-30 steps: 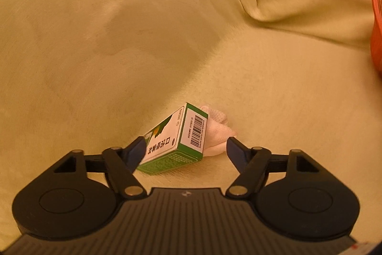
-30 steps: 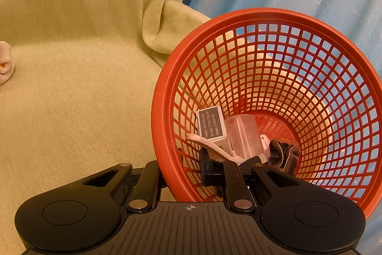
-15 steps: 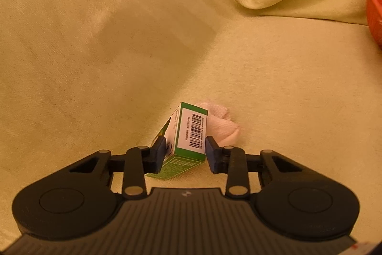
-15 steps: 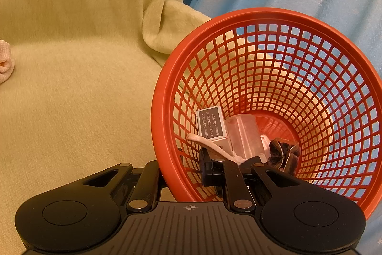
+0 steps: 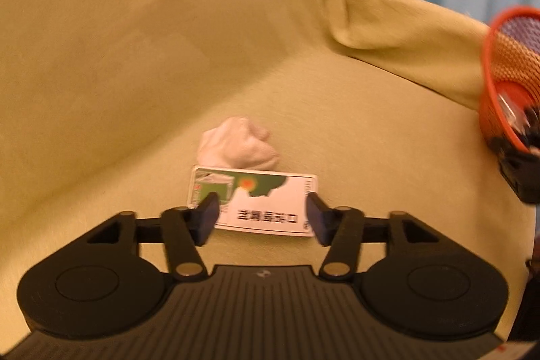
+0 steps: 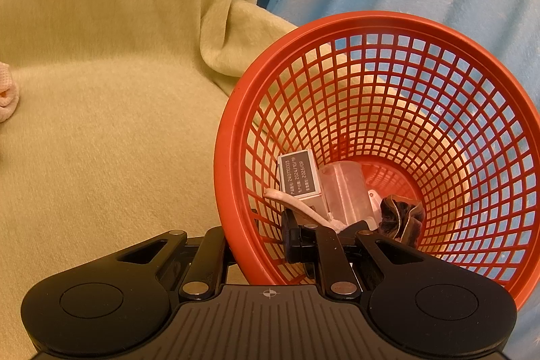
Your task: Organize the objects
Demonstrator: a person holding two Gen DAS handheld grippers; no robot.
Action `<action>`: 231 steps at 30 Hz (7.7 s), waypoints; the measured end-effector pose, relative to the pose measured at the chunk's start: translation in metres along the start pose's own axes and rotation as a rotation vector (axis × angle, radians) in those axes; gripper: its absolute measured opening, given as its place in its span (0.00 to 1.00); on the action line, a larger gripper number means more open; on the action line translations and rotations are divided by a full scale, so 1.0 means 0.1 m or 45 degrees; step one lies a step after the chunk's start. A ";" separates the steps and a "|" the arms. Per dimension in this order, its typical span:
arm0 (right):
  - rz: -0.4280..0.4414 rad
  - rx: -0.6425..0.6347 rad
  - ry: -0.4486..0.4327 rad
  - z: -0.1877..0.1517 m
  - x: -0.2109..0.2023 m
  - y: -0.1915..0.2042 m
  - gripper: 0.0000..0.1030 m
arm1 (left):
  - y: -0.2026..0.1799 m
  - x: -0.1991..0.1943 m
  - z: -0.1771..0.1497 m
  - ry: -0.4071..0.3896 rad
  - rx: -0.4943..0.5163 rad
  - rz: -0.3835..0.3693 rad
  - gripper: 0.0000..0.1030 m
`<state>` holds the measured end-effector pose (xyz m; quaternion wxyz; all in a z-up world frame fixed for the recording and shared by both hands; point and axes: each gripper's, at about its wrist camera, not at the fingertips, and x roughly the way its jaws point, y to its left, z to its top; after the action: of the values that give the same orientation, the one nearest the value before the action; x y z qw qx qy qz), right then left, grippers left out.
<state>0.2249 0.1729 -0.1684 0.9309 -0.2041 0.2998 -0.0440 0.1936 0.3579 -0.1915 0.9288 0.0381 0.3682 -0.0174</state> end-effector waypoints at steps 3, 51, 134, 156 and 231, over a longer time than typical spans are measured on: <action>0.000 -0.001 0.000 0.01 0.01 0.00 0.10 | 0.13 0.08 0.06 -0.004 0.020 0.052 0.81; -0.004 -0.012 0.000 0.01 0.03 0.01 0.10 | -0.01 0.58 0.10 0.146 0.297 -0.234 0.60; 0.002 -0.012 -0.002 0.00 0.01 0.00 0.10 | -0.56 -0.33 1.11 -0.286 0.304 -0.304 0.49; 0.003 0.002 -0.003 0.02 0.01 0.01 0.10 | -0.92 -0.48 1.25 -0.325 0.408 -0.428 0.49; 0.006 0.020 -0.006 0.03 -0.03 0.08 0.10 | 0.09 0.26 0.69 -0.080 0.080 -0.100 0.70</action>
<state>0.2239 0.1820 -0.1685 0.9333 -0.1960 0.2978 -0.0436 0.2603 0.3610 -0.1582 0.9368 0.0523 0.3394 -0.0665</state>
